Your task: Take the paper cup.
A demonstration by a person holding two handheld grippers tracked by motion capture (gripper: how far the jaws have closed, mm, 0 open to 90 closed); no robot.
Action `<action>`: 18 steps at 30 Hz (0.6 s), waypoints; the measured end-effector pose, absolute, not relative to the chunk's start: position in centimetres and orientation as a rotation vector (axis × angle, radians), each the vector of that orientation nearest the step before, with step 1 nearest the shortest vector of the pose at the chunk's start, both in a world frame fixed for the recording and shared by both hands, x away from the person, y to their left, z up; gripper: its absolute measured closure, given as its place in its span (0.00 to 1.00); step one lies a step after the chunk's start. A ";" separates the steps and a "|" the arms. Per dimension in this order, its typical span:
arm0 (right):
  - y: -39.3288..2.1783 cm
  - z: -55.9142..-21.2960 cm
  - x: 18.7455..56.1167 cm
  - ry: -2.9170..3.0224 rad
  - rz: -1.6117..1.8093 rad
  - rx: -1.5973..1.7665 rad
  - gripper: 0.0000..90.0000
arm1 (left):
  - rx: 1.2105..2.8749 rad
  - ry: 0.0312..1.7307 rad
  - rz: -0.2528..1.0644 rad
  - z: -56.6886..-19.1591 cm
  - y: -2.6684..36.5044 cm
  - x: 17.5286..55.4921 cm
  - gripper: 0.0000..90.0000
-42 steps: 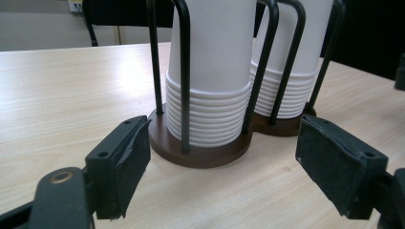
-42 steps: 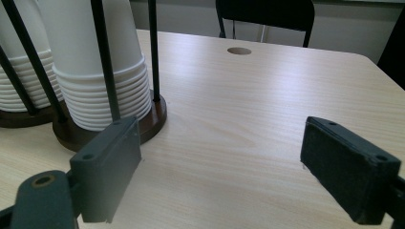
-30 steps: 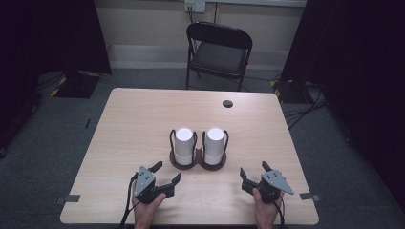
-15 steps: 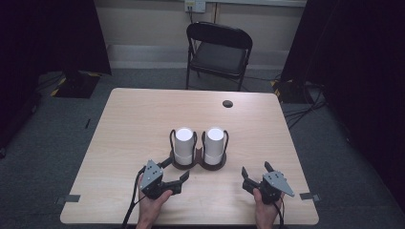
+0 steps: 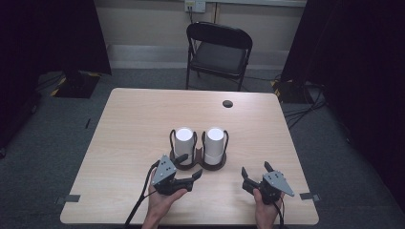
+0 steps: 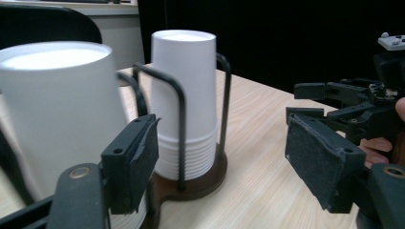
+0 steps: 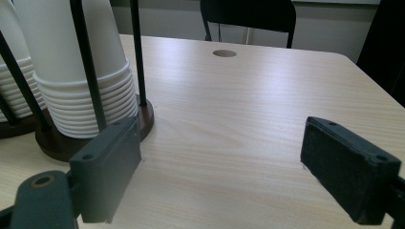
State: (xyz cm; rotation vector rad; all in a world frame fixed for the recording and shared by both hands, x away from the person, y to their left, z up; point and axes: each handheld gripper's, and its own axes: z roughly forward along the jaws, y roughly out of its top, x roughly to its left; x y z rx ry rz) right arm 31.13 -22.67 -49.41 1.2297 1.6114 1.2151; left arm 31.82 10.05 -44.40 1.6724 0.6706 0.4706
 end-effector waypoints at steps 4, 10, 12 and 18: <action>-22.8 -49.4 31.1 1.601 1.227 1.229 0.15 | 1.689 0.647 0.473 -43.8 9.3 32.3 0.29; -22.8 -49.4 31.0 1.598 1.229 1.228 0.15 | 1.684 0.612 0.464 -43.0 9.0 32.7 0.28; -22.8 -49.4 31.0 1.598 1.228 1.228 0.15 | 1.685 0.612 0.466 -42.8 8.8 33.0 0.28; -22.8 -49.4 31.0 1.598 1.228 1.234 0.15 | 1.704 0.569 0.473 -41.9 8.0 33.7 0.23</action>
